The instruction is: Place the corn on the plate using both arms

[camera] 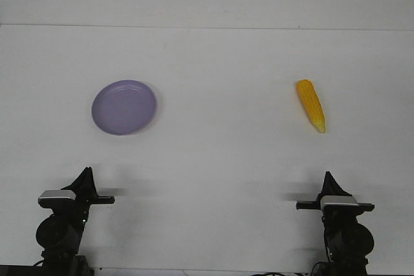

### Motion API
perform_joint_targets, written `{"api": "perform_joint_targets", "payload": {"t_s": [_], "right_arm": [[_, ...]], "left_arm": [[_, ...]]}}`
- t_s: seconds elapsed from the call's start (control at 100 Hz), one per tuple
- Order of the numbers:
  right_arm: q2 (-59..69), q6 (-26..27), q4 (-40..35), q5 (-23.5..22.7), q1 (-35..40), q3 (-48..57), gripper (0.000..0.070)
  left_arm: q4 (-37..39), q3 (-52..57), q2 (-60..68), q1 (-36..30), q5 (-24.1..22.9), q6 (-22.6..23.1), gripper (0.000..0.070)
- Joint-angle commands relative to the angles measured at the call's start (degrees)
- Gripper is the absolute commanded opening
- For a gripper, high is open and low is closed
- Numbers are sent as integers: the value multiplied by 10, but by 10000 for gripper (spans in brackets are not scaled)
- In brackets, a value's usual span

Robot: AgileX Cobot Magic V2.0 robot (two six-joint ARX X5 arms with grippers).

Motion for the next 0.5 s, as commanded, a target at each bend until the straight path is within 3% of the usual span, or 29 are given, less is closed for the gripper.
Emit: {"api": "perform_joint_targets", "payload": {"t_s": [0.0,0.39,0.49], "right_arm": [[0,-2,6,2,2,-2,0],[0,-2,6,2,2,-2,0],[0,-2,6,2,2,-2,0]], "left_arm": [[6,-12,-1,1,-1,-2,15],[7,-12,-1,1,0,-3,15],[15,-12,-1,1,0,-31,15]]}}
